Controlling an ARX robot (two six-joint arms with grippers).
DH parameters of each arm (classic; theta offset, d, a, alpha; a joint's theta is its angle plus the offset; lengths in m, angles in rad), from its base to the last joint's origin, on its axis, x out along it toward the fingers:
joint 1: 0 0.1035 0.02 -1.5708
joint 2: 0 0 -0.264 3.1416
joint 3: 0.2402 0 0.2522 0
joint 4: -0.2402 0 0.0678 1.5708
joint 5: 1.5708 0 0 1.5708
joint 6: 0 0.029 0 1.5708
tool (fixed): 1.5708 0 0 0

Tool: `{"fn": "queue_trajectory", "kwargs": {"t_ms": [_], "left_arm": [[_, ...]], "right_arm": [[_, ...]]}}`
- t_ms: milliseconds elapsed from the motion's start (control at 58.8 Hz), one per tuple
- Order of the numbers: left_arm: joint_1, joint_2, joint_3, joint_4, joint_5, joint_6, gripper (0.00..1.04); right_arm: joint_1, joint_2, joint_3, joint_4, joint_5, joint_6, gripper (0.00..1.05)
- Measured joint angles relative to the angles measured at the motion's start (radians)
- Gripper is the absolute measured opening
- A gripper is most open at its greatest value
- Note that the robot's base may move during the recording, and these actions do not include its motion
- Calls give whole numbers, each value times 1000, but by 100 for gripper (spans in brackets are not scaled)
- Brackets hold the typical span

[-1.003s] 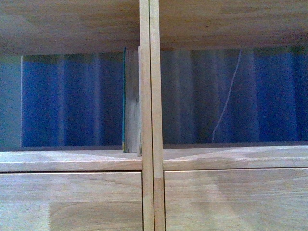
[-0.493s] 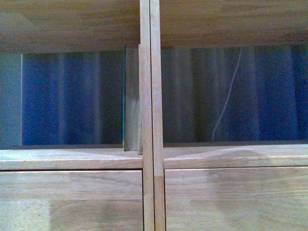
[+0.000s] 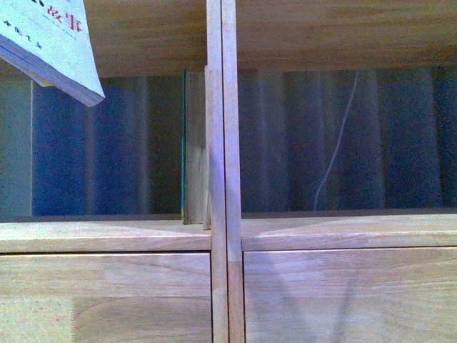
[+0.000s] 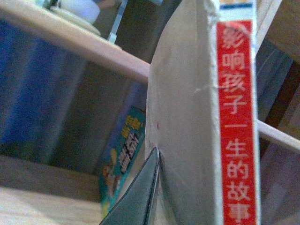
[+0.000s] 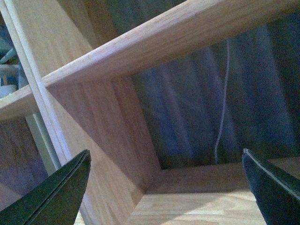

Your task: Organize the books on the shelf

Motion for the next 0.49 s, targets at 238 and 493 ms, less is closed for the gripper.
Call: {"fn": "queue_trajectory", "kwargs": {"t_ms": [238, 493], "left_arm": [[56, 179, 100, -2, -46, 133, 17], [53, 438, 226, 58, -81, 263, 17]], "right_arm": [[0, 0, -1, 0, -3, -10, 98], [0, 0, -1, 0, -3, -15, 98]]}}
